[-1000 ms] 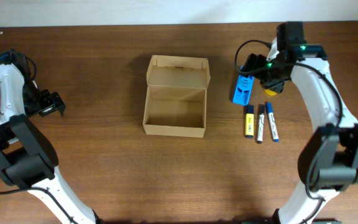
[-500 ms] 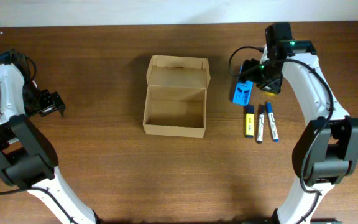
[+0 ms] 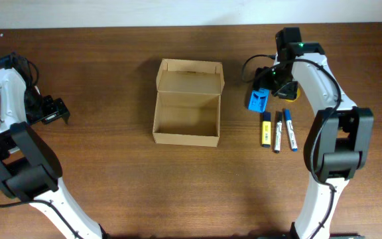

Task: Pack container
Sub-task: 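Lower the right gripper onto the blue duster and grasp it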

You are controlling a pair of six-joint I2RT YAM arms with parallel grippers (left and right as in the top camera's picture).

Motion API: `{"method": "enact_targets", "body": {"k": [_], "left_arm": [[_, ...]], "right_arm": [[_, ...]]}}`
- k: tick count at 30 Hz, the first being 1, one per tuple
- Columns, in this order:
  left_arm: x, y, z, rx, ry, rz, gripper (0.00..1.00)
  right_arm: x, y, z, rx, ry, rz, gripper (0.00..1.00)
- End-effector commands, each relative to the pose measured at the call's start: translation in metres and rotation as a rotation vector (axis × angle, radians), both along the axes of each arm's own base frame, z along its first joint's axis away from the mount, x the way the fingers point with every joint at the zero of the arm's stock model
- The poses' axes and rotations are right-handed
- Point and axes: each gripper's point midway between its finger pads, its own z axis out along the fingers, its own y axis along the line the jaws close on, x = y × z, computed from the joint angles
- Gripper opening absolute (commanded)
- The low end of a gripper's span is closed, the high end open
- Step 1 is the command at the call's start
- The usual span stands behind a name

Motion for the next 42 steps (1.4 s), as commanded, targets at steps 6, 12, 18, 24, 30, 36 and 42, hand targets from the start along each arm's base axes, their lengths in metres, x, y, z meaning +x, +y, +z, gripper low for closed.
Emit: {"method": "enact_targets", "body": {"k": [6, 12, 18, 24, 30, 36, 42], "left_arm": [[-0.001, 0.0, -0.001, -0.009, 0.0, -0.012, 1.0], [-0.001, 0.0, -0.001, -0.009, 0.0, -0.012, 1.0], [-0.001, 0.0, -0.001, -0.009, 0.0, -0.012, 1.0], [-0.001, 0.0, -0.001, -0.009, 0.0, -0.012, 1.0], [-0.001, 0.0, -0.001, -0.009, 0.0, -0.012, 1.0], [0.0, -0.001, -0.001, -0.01, 0.0, -0.013, 1.0], [-0.001, 0.0, -0.001, -0.009, 0.0, -0.012, 1.0]], "right_arm": [[0.008, 0.025, -0.014, -0.072, -0.014, 0.04, 0.87], [0.011, 0.017, -0.026, -0.149, -0.011, 0.011, 0.87], [0.013, 0.013, -0.026, -0.151, -0.014, 0.015, 0.87], [0.015, 0.012, -0.026, -0.15, -0.024, 0.013, 0.87], [0.014, 0.013, -0.04, -0.151, -0.001, 0.008, 0.87], [0.011, 0.012, -0.06, -0.154, 0.037, 0.003, 0.73], [0.009, 0.012, -0.06, -0.155, 0.047, 0.005, 0.09]]}}
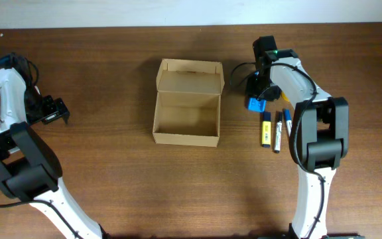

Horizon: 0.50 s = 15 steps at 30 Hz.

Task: Pack container
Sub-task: 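Lower the right gripper onto the blue duster and grasp it, then carry the blue duster with the right gripper into the box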

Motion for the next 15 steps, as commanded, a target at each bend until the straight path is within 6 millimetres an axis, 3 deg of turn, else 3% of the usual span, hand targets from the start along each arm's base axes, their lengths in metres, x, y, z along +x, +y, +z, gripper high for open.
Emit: {"method": "enact_targets", "body": {"k": [1, 5, 7, 15], "left_arm": [[-0.001, 0.0, -0.001, -0.009, 0.0, -0.012, 1.0], [-0.001, 0.0, -0.001, -0.009, 0.0, -0.012, 1.0], [-0.001, 0.0, -0.001, -0.01, 0.0, -0.012, 1.0], [-0.001, 0.0, -0.001, -0.009, 0.0, -0.012, 1.0]], "right_arm": [[-0.004, -0.004, -0.008, -0.021, 0.033, -0.002, 0.04], [-0.009, 0.0, 0.006, -0.008, 0.065, 0.056, 0.04], [-0.005, 0.007, 0.025, 0.028, 0.057, 0.107, 0.04], [0.021, 0.042, 0.145, 0.07, -0.132, 0.307, 0.04]]}}
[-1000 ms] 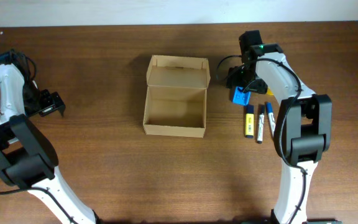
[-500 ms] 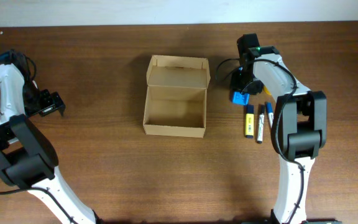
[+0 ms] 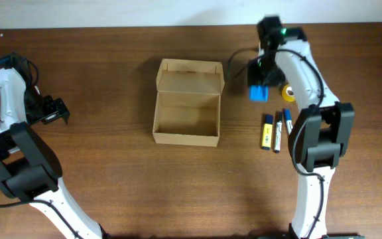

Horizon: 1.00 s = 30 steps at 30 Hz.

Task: Pack container
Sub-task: 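Carry the blue duster with the right gripper into the box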

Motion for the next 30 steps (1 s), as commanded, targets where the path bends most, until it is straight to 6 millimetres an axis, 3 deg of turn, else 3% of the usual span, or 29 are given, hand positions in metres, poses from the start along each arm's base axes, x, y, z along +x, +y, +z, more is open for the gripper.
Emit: {"method": "enact_targets", "body": {"k": [1, 6, 11, 16, 19, 23, 30], "left_arm": [[-0.001, 0.0, -0.001, -0.009, 0.0, -0.012, 1.0], [-0.001, 0.0, -0.001, -0.009, 0.0, -0.013, 1.0], [-0.001, 0.0, -0.001, -0.009, 0.0, -0.013, 1.0], [-0.001, 0.0, -0.001, -0.009, 0.0, -0.013, 1.0], [-0.001, 0.0, -0.001, -0.009, 0.0, -0.012, 1.0], [-0.001, 0.0, -0.001, -0.009, 0.0, -0.012, 1.0], [-0.001, 0.0, -0.001, -0.009, 0.0, -0.012, 1.0]], "right_arm": [[0.011, 0.031, 0.072, 0.024, -0.155, 0.175, 0.04], [-0.014, 0.088, 0.132, -0.007, -0.242, 0.494, 0.04], [-0.057, 0.151, 0.153, -0.032, -0.259, 0.853, 0.04], [-0.106, 0.201, 0.137, -0.073, -0.19, 1.252, 0.04], [-0.122, 0.218, 0.124, -0.084, -0.153, 1.387, 0.04], [-0.128, 0.224, 0.102, -0.085, -0.098, 1.433, 0.04], [-0.119, 0.212, 0.053, -0.084, -0.008, 1.416, 0.04]]}}
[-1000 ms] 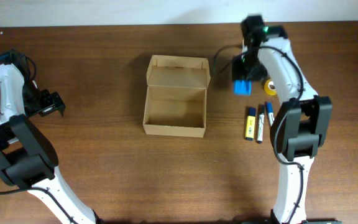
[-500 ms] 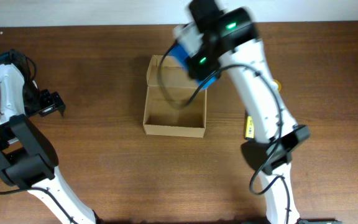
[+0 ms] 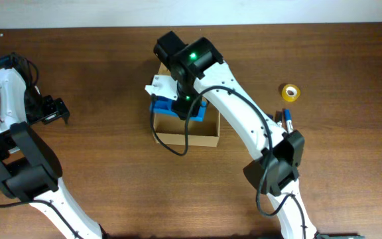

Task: Pack container
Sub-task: 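Carry the blue duster with the right gripper into the box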

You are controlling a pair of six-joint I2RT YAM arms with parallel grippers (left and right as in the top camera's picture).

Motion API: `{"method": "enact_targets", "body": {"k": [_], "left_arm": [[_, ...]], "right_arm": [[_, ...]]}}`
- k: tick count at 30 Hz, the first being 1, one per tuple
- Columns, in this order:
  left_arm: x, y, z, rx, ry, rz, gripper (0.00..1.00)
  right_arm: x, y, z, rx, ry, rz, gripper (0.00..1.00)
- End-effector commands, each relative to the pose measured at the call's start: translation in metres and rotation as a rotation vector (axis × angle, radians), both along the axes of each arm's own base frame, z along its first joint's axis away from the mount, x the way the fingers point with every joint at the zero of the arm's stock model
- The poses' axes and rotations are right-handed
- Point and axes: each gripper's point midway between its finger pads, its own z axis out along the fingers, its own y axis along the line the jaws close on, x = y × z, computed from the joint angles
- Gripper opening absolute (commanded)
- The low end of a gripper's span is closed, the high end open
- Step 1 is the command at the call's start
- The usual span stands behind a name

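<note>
The open cardboard box [image 3: 186, 139] stands at the table's middle. My right arm reaches across it from the right, and my right gripper [image 3: 168, 99] is shut on a blue object [image 3: 164, 107] held over the box's left half, near its left wall. The arm hides most of the box's inside. Right of the box, a blue marker [image 3: 287, 118] shows beside the arm, which covers the other pens. Far off at the left edge, my left gripper [image 3: 55, 110] looks open and holds nothing.
A roll of yellow tape [image 3: 289, 92] lies at the right rear. The box's rear flap stands up under the right arm's wrist. The left arm's base and links fill the table's left edge.
My right gripper has gone from right of the box, where it held the blue object above the table, to over the box's left half, still holding it. The left arm has not moved.
My right gripper was at the blue object beside the yellow tape and the pens. Then it was down on the object, then held it lifted right of the box. Now the object is over the box. The left arm stayed still throughout.
</note>
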Motion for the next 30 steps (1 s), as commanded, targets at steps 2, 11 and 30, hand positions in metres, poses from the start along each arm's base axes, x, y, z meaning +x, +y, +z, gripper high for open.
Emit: {"method": "enact_targets", "body": {"k": [2, 11, 30], "left_arm": [[-0.001, 0.0, -0.001, -0.01, 0.0, -0.012, 1.0], [-0.001, 0.0, -0.001, -0.009, 0.0, -0.012, 1.0], [-0.001, 0.0, -0.001, -0.009, 0.0, -0.012, 1.0]], "right_arm": [[0.004, -0.012, -0.021, -0.02, 0.025, 0.015, 0.04], [0.021, -0.029, -0.055, 0.022, 0.064, -0.026, 0.04], [0.016, -0.02, -0.121, 0.005, 0.168, -0.052, 0.04]]}}
